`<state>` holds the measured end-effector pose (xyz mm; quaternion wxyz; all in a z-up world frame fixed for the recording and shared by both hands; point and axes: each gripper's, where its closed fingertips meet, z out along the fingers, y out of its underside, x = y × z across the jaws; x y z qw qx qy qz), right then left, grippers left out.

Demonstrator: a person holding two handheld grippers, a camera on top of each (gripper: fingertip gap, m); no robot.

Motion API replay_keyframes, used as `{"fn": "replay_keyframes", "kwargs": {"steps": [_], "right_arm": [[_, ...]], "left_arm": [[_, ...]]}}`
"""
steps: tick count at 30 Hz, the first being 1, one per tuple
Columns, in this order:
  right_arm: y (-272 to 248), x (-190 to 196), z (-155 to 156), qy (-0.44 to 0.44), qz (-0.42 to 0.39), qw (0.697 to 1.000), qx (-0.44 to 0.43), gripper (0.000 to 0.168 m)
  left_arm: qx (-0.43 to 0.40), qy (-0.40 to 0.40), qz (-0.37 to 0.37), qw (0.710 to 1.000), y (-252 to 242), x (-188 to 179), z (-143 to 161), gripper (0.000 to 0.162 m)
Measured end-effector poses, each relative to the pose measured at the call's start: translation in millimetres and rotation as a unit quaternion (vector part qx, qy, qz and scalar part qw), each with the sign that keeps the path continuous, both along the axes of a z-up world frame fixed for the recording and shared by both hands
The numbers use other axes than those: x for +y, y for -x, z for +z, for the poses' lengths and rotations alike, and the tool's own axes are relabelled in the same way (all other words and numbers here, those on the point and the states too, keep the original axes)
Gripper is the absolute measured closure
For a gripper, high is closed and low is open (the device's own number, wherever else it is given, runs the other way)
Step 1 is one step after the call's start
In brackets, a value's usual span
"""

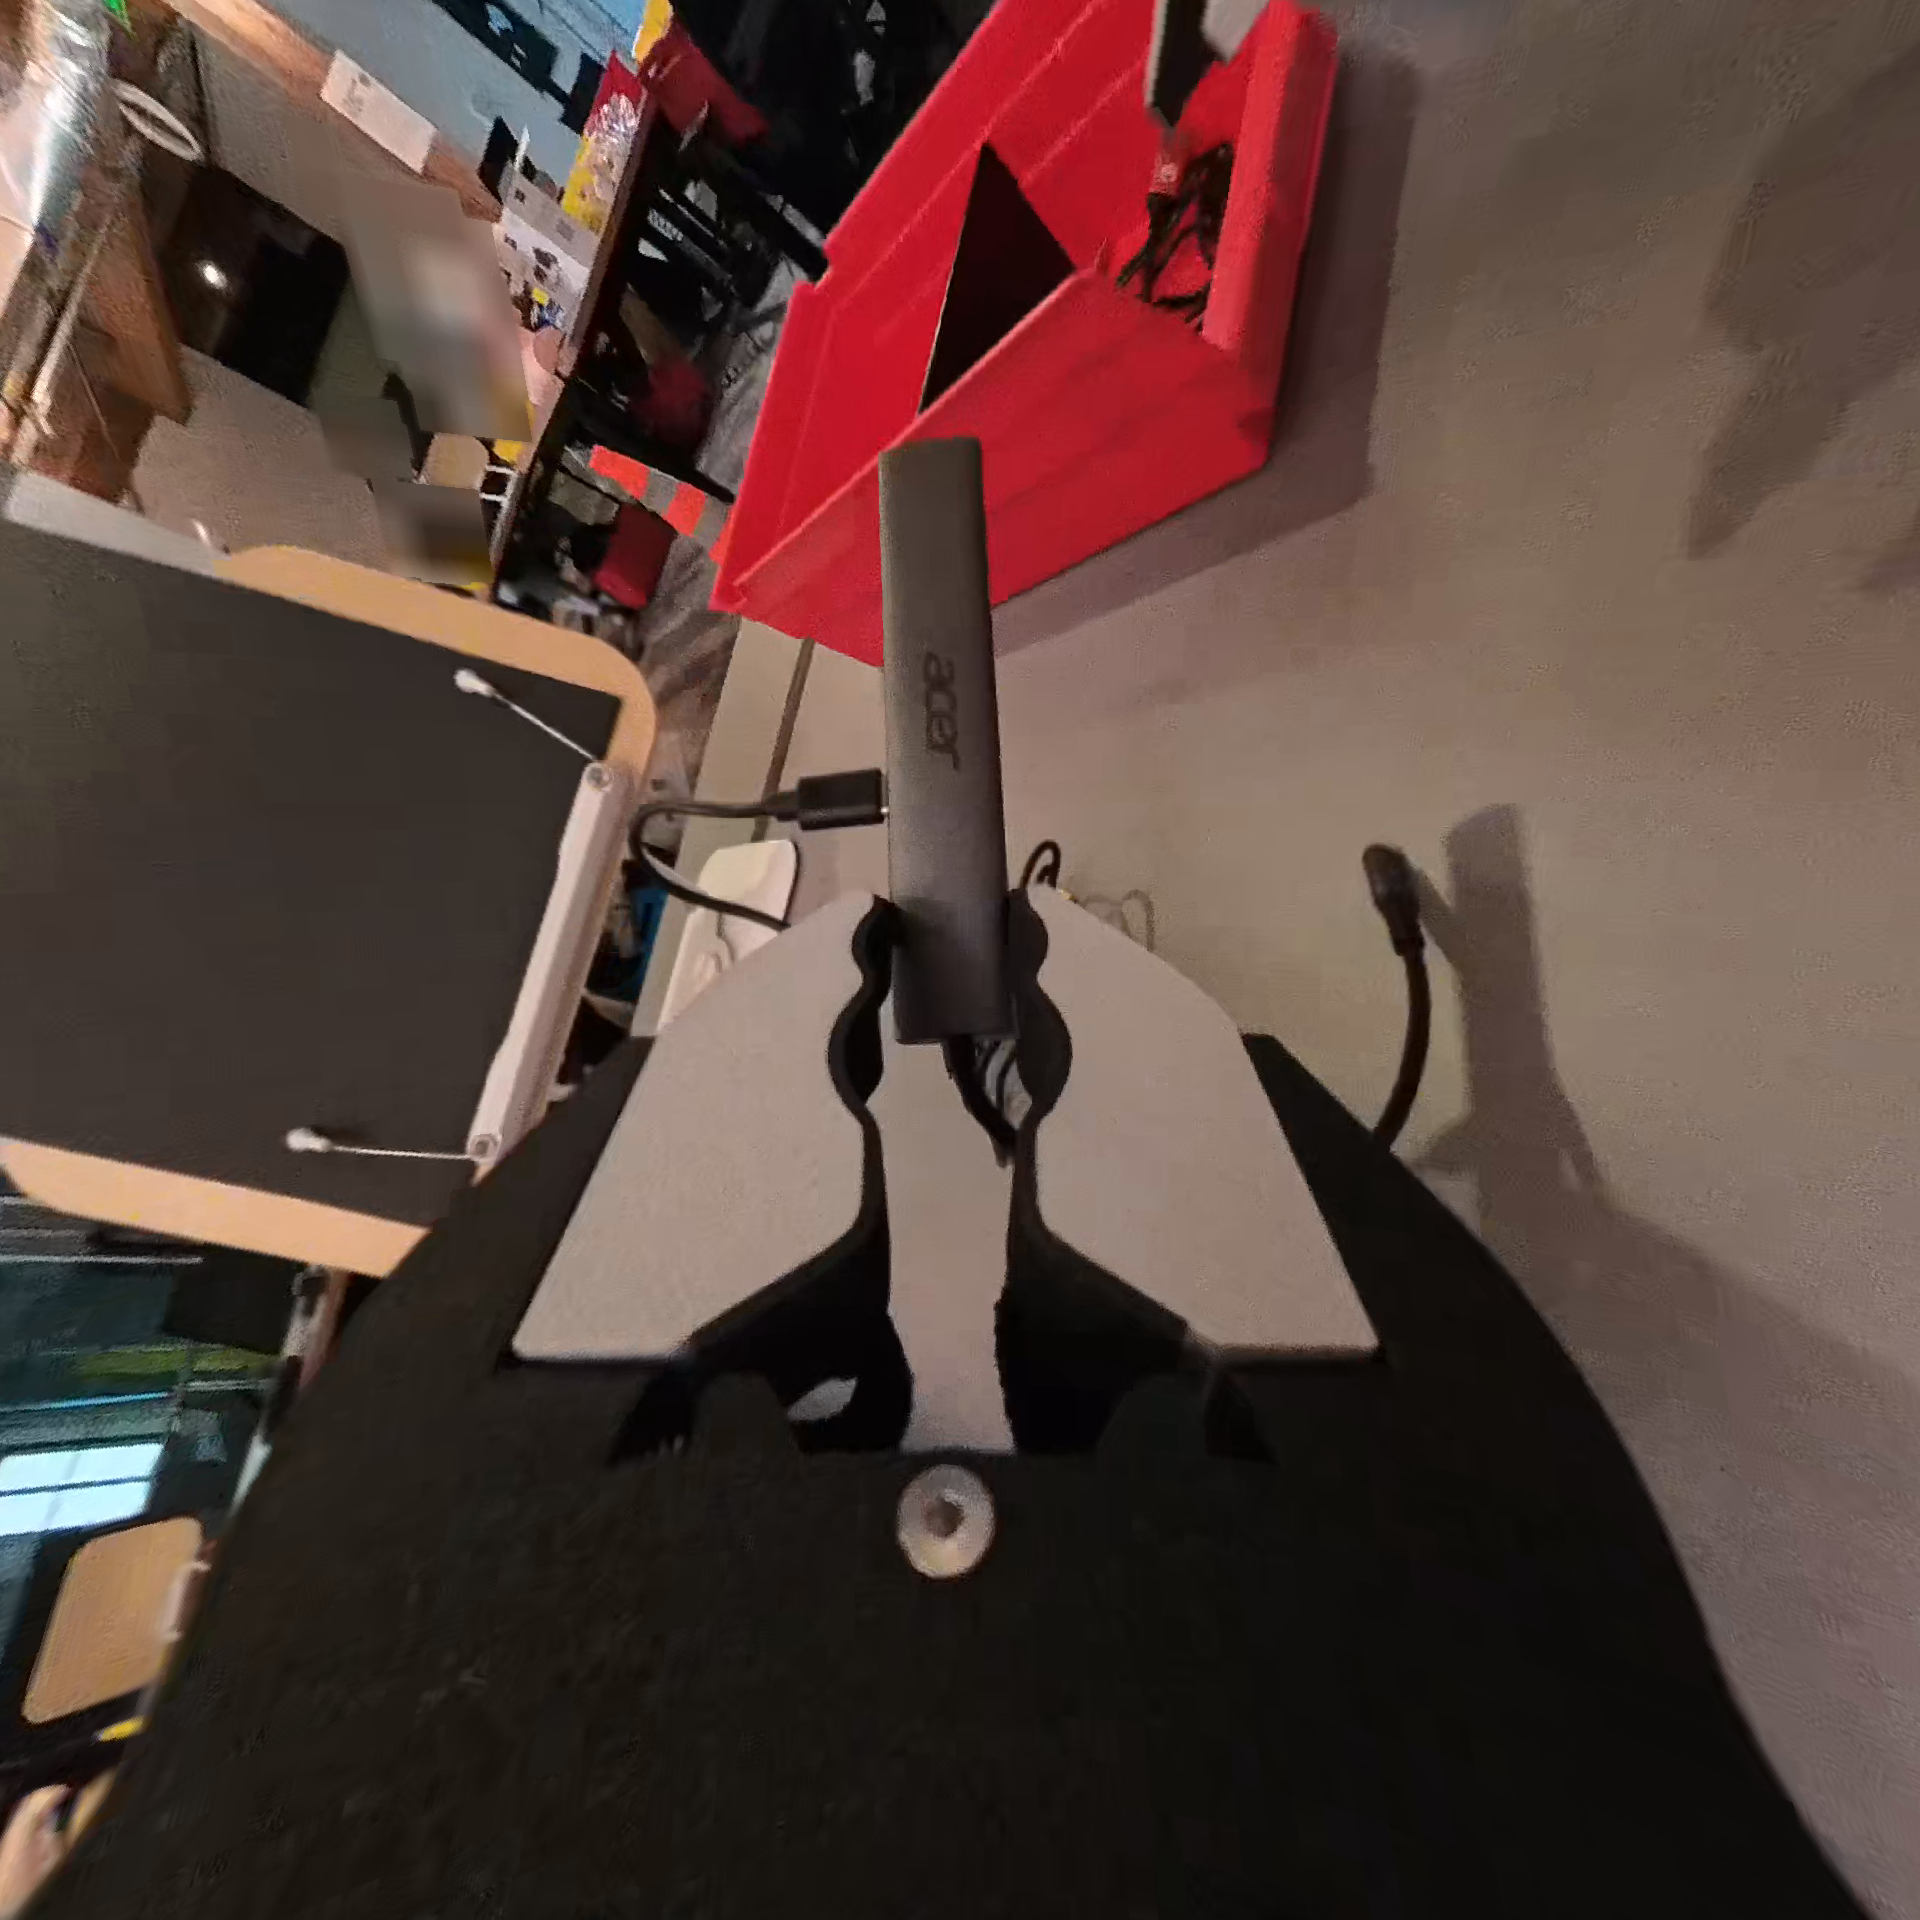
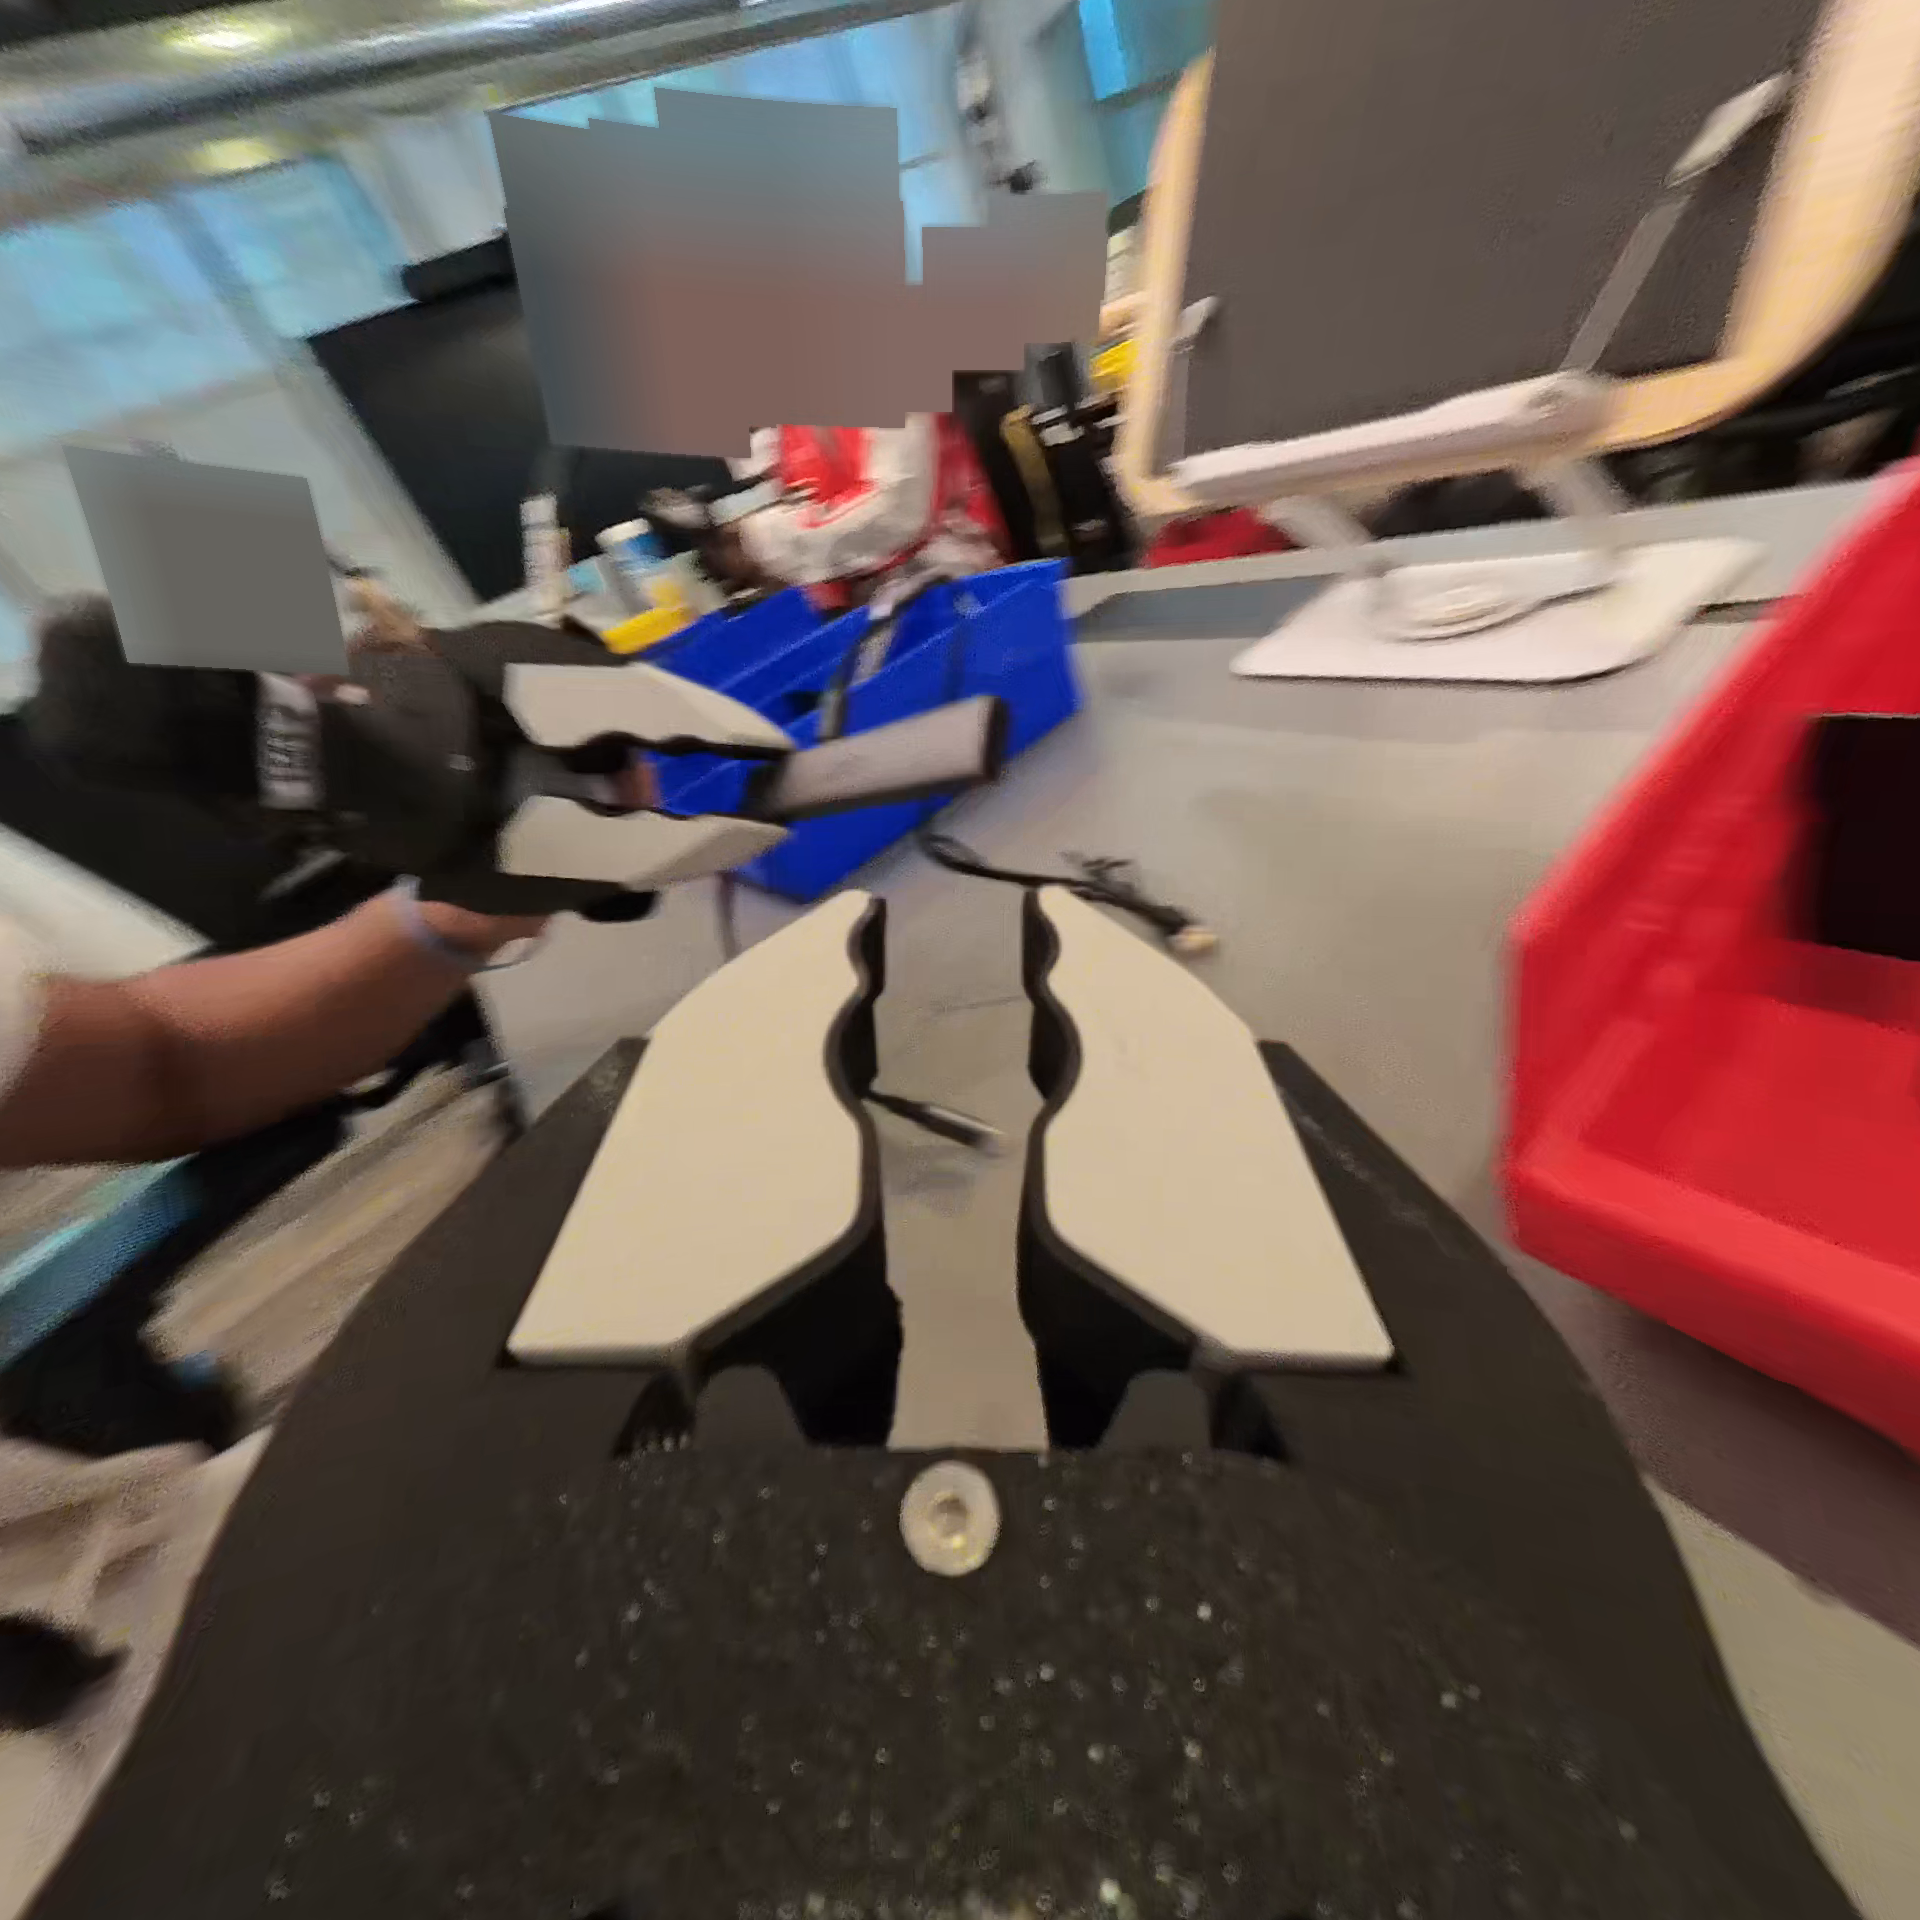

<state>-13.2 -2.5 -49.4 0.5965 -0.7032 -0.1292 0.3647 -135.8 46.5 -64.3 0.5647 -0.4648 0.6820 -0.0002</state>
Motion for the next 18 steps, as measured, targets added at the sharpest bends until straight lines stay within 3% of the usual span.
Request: {"fn": "replay_keyframes", "kwargs": {"steps": [5,9,12,16,18], "right_arm": [[33.1,13.6,-2.2,0.019,0.121,0.992,-0.007,0.130],[70.5,13.8,-5.6,0.053,0.246,0.968,-0.011,0.127],[91.6,24.3,-10.9,0.066,0.265,0.962,0.015,0.130],[115.3,30.9,2.2,0.077,0.269,0.945,0.168,0.139],[122.5,30.3,5.1,0.066,0.263,0.943,0.193,0.148]], "left_arm": [[-0.005,-0.088,-0.029,0.996,4.1,-17.7,0.8,0.141],[-0.015,-0.119,-0.036,0.992,5.6,-26.2,-3.2,0.141],[-0.033,-0.126,-0.015,0.991,5.2,-21.9,2.2,0.141],[-0.059,-0.114,0.013,0.992,3.7,-18.7,6.9,0.141],[-0.056,-0.126,0.018,0.990,2.1,-17.1,7.0,0.141]]}}
